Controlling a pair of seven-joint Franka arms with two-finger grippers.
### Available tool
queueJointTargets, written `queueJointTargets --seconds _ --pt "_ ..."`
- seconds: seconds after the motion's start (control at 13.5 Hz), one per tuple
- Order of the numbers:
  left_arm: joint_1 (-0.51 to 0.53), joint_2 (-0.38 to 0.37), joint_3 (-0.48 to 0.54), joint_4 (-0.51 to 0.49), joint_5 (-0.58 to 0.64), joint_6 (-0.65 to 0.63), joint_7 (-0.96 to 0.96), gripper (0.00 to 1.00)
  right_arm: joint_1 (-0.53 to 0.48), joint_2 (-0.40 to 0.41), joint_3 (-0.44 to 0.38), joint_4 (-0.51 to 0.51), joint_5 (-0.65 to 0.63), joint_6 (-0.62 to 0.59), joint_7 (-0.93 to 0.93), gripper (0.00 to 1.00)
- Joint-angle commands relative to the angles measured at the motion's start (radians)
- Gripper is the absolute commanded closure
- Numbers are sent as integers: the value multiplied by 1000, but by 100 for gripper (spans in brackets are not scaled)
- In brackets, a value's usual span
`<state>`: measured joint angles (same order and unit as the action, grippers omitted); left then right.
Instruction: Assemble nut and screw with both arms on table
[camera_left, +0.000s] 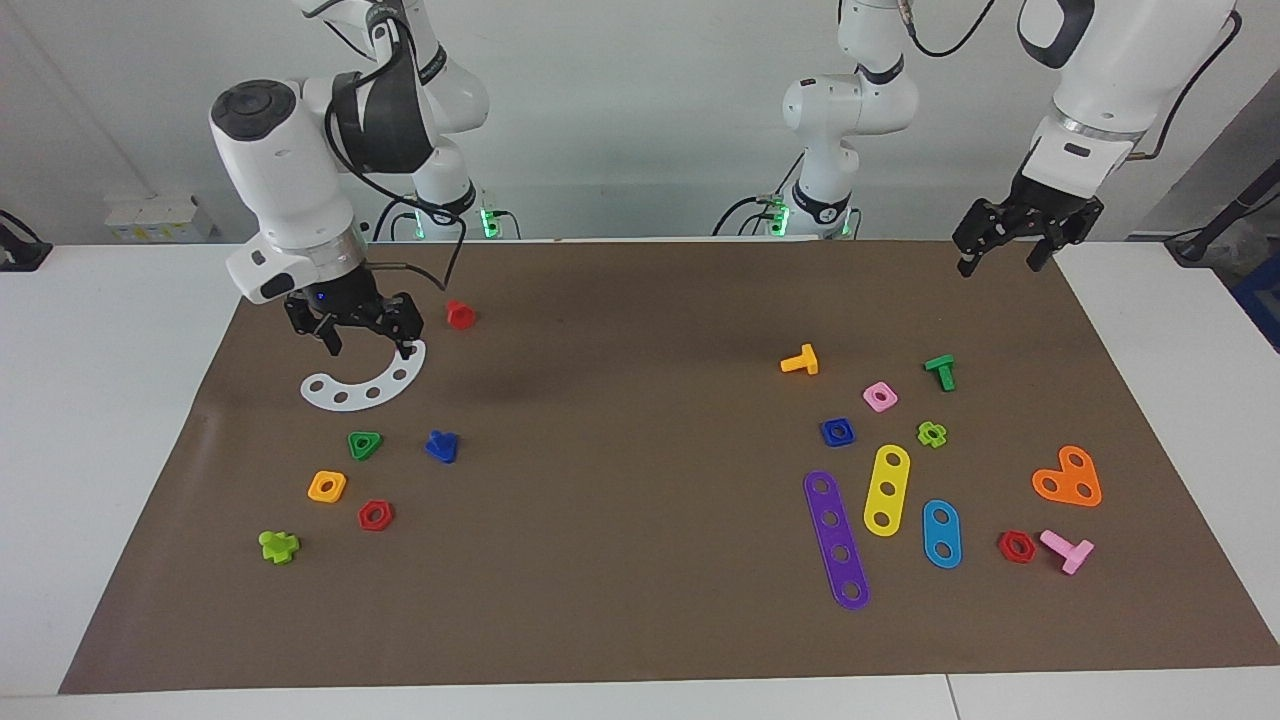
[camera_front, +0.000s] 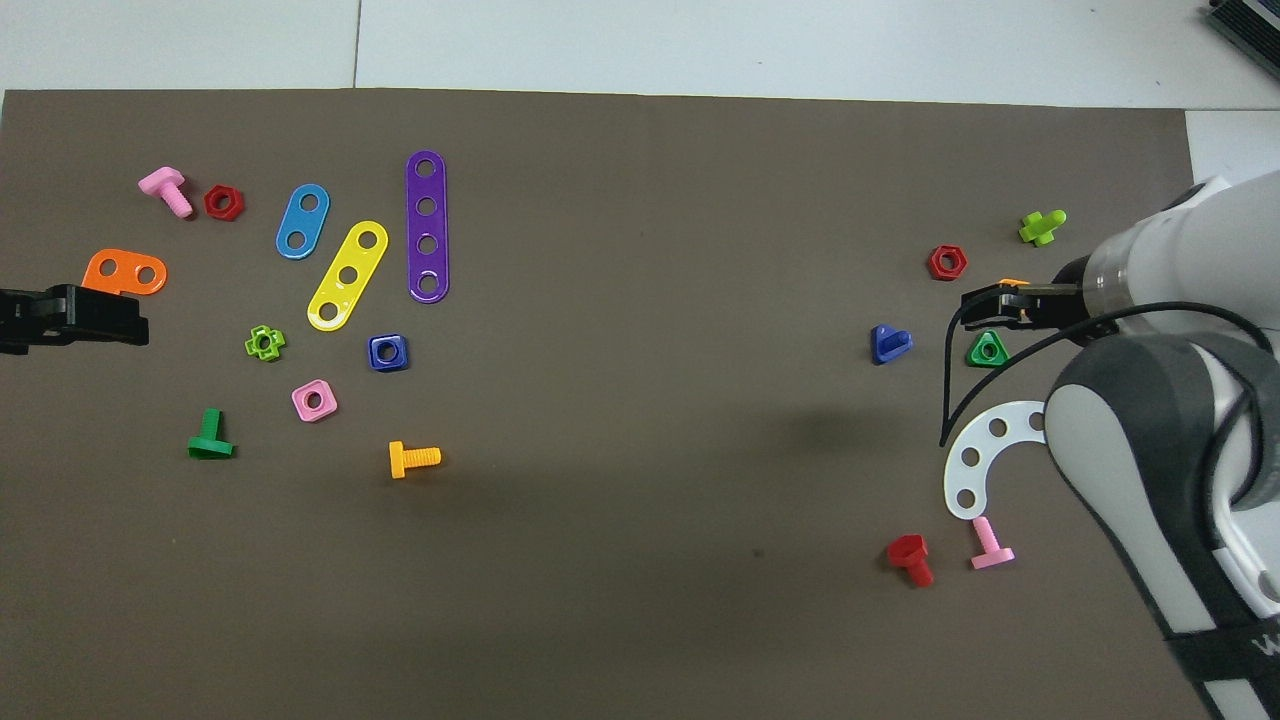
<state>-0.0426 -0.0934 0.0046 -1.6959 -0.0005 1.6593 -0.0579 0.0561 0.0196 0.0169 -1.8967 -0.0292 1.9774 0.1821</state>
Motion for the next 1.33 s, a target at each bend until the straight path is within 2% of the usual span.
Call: queueJointTargets --seconds 0.0,0.15,0.3,0.66,1.26 --pt "10 -29 -3 -33 -15 11 -2 0 -12 2 8 -77 28 78 -26 3" --pt "10 -29 -3 -33 -15 11 -2 0 -2 32 8 -99 28 98 -27 4" --pt "10 -29 -3 -33 -15 11 -2 0 27 49 8 -137 28 187 -26 8" --pt "10 -29 -3 -33 -15 11 -2 0 41 115 9 -163 26 306 -61 15" --pt "10 -29 -6 -33 -15 11 -2 0 34 189 6 -179 26 396 -99 24"
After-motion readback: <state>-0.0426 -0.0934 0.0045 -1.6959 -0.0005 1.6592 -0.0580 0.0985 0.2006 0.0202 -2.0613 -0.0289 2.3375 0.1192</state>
